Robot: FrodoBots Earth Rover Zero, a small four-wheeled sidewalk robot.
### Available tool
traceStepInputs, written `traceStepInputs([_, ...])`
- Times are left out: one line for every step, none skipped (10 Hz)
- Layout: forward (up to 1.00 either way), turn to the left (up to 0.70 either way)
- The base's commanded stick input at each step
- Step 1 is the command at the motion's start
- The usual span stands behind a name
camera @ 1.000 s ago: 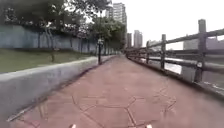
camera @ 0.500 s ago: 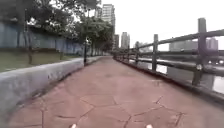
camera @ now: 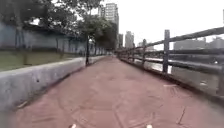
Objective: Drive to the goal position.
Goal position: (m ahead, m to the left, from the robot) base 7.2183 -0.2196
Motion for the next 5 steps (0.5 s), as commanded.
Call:
traceStepInputs([1.00,0.00])
traceStepInputs([1.00,0.00])
traceStepInputs([1.00,0.00])
traceStepInputs([1.00,0.00])
traceStepInputs([1.00,0.00])
